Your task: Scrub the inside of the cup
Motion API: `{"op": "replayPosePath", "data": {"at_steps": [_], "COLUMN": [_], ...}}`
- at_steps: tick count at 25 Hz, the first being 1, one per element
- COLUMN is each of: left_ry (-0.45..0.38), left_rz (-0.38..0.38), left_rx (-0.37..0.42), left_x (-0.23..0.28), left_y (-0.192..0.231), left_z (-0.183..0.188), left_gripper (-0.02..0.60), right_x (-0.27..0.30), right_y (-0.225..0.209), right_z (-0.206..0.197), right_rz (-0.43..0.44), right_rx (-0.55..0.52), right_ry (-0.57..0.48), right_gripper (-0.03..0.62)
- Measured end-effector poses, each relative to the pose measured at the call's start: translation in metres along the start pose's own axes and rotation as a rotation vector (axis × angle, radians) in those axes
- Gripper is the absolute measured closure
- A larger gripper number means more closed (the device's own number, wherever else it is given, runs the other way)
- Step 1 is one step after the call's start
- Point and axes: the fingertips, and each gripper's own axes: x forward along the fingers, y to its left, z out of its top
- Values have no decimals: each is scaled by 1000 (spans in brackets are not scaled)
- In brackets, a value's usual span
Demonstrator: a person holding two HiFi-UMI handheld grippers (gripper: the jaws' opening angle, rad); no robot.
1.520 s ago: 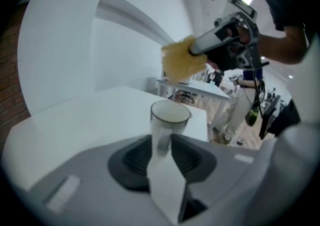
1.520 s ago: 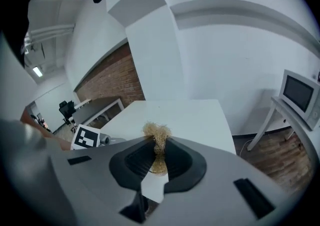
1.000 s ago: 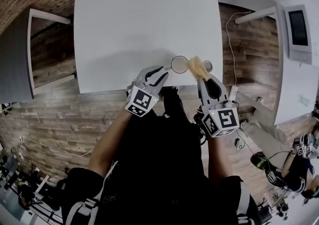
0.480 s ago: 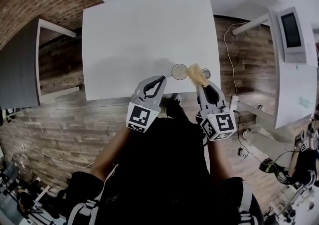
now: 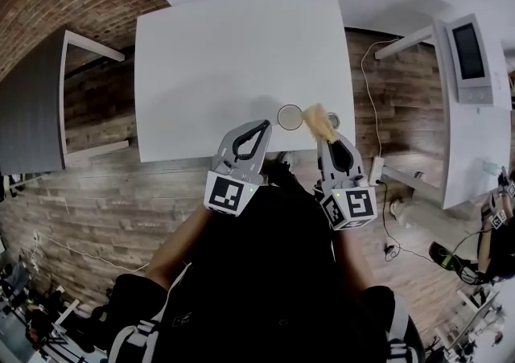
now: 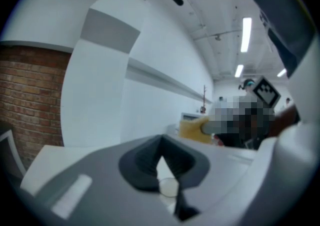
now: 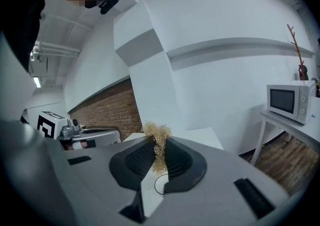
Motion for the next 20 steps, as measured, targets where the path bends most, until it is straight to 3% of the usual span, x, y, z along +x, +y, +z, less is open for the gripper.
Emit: {"op": "replayPosePath", "data": {"at_steps": [11, 20], "left_ry": [-65, -72], "left_rz": [82, 64], "left_rx": [-57, -44], "left_x": [2, 3], "left_y": [14, 8], "left_z": [14, 14], "left_gripper": [578, 578], "right_x": [5, 4], "right_y": [-3, -4], "right_z": [6, 7], "right_rz": [-22, -38], "right_rx": [-6, -13], "right_ry": [-42, -49], "right_gripper": [557, 557]}}
